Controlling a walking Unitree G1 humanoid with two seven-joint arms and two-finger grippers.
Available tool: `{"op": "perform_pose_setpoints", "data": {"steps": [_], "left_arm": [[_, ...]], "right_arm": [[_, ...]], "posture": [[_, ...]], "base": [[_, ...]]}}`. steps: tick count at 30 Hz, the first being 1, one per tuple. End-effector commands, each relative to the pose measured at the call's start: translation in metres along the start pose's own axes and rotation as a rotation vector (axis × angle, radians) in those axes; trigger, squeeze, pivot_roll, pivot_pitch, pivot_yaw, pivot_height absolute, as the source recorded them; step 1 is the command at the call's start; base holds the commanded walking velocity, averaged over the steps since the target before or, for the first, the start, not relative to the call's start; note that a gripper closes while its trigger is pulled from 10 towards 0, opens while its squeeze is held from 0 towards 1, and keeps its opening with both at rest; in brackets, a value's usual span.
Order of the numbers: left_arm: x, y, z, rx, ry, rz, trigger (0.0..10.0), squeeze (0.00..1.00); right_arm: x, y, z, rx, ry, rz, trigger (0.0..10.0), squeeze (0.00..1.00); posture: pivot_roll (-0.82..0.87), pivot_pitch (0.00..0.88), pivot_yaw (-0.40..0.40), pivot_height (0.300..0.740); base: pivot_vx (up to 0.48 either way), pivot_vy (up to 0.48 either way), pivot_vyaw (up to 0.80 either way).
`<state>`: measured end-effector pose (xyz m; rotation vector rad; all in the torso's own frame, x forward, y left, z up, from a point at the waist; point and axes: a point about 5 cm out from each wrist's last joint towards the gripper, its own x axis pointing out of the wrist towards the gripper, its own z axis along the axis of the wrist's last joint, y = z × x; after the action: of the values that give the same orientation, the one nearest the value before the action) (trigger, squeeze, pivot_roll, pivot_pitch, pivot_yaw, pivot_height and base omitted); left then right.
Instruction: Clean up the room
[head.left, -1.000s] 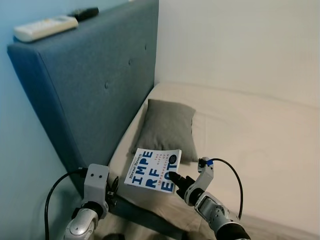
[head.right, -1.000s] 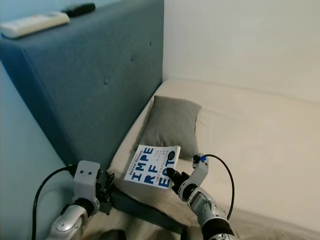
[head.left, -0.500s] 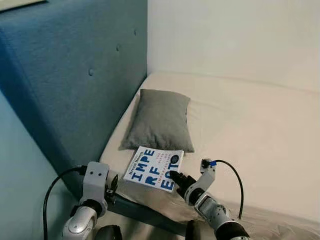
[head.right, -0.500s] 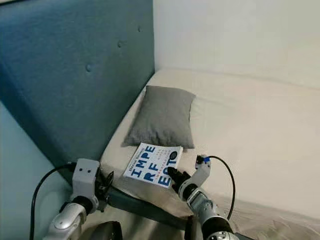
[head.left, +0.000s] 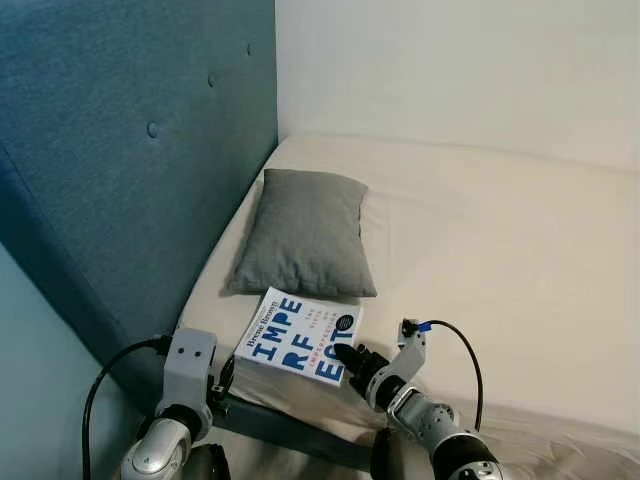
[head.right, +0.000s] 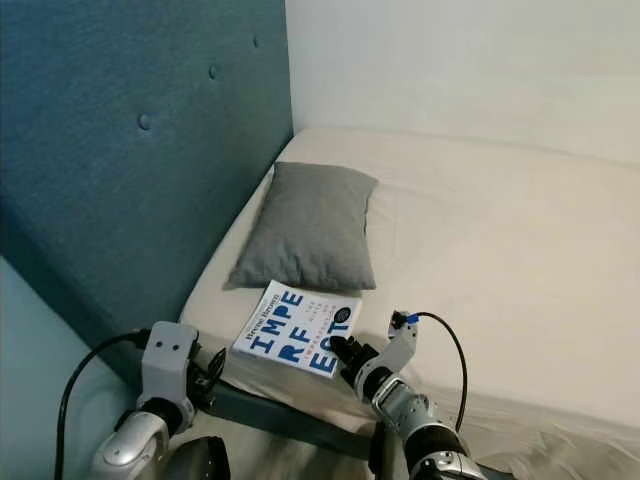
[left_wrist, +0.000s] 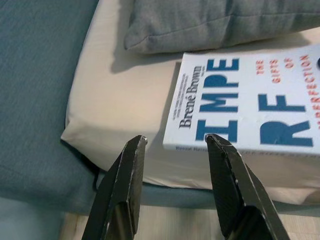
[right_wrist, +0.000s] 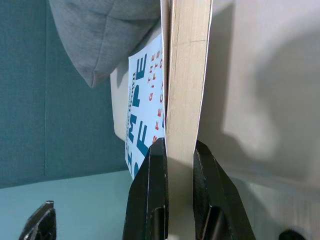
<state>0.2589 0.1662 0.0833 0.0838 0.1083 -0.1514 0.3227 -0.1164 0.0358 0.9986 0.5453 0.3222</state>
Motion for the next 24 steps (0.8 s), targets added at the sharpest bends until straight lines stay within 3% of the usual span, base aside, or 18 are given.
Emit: {"op": "perform_pose_setpoints", "data": {"steps": [1, 4, 9, 16, 24], "left_arm": [[-0.004, 0.001, -0.005, 0.006, 0.030, 0.000, 10.0, 0.00], [-0.007, 0.001, -0.007, 0.001, 0.036, 0.001, 10.0, 0.00], [-0.009, 0.001, -0.007, -0.002, 0.038, 0.004, 10.0, 0.00], [-0.009, 0.000, -0.005, -0.005, 0.035, 0.006, 10.0, 0.00], [-0.008, 0.002, -0.001, -0.005, 0.028, 0.006, 10.0, 0.00]], "right_arm": [[0.000, -0.003, -0.005, 0.049, 0.028, -0.012, 10.0, 0.00], [-0.002, -0.005, -0.016, 0.097, 0.121, -0.026, 10.0, 0.00], [-0.004, -0.007, -0.024, 0.092, 0.169, -0.024, 10.0, 0.00], [-0.004, -0.009, -0.018, 0.099, 0.139, -0.031, 10.0, 0.00], [0.004, 0.005, 0.003, 0.066, 0.100, -0.032, 10.0, 0.00]], "posture": [[0.08, 0.200, -0.065, 0.545], [0.07, 0.210, -0.071, 0.545], [0.07, 0.218, -0.076, 0.545], [0.08, 0.230, -0.067, 0.545], [0.09, 0.252, -0.074, 0.545]], "base": [[0.000, 0.000, 0.00], [0.000, 0.000, 0.00], [0.000, 0.000, 0.00], [0.000, 0.000, 0.00], [0.000, 0.000, 0.00]]}}
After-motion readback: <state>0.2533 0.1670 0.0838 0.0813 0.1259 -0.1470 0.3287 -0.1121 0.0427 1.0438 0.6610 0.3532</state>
